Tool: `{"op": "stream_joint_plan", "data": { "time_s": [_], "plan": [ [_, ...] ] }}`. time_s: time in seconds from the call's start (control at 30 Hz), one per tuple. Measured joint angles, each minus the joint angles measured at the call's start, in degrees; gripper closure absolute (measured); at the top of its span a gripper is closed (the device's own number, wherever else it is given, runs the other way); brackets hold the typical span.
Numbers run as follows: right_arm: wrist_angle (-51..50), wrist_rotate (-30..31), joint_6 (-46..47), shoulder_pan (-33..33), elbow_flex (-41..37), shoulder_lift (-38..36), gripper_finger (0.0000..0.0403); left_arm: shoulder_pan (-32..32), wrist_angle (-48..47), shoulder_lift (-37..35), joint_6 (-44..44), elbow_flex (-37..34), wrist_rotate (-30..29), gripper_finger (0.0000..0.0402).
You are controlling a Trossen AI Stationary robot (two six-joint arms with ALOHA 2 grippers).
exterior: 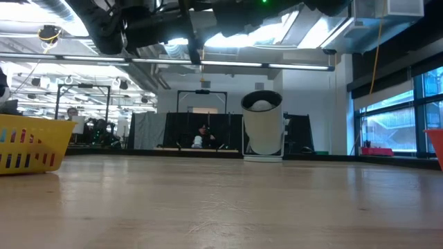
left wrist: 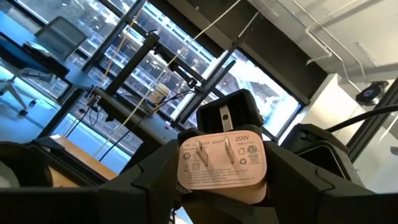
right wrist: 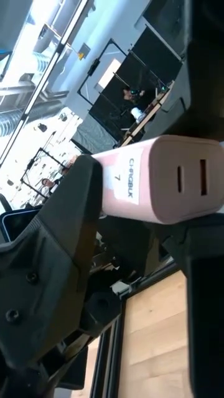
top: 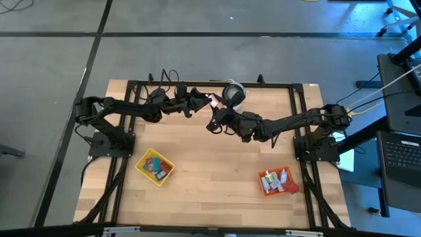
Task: Pick & Place Office items
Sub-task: Put the light pink charger adapter into the orange bin
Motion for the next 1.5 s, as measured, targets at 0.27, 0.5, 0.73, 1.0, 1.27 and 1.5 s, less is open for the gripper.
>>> {"op": "stream_joint_plan", "data": {
  "time_s": [0.27, 0.5, 0.73, 1.0, 1.27, 1.5],
  "plan": [
    [0.24, -0.23, 0.0, 0.38, 0.0, 0.0, 0.0281, 0.0, 0.75, 0.07, -0.49, -0.01, -0.13, 0.0194],
    [0.68, -0.88, 0.0, 1.01, 0.02, -0.02, 0.0281, 0.11, 1.64, 0.08, -1.86, -0.03, 0.32, 0.0165],
    [0.72, -1.03, -0.17, 1.03, 0.02, -0.02, 0.0281, 0.28, 1.89, 0.13, -3.39, -0.07, -0.06, 0.0165],
    [0.67, -0.3, -0.54, 1.21, 0.09, -0.36, 0.0281, 1.13, 2.28, 0.12, -2.45, 1.19, -0.65, 0.0165],
    [1.03, 0.91, -3.26, 1.9, 0.09, -0.46, 0.0281, 2.25, 2.23, 0.07, -1.42, 1.33, 3.04, 0.0148],
    [1.77, 3.4, -3.37, 2.28, 0.09, -0.48, 0.0281, 5.85, 1.94, -0.16, -1.63, 1.33, 9.95, 0.0128]
  ]
}}
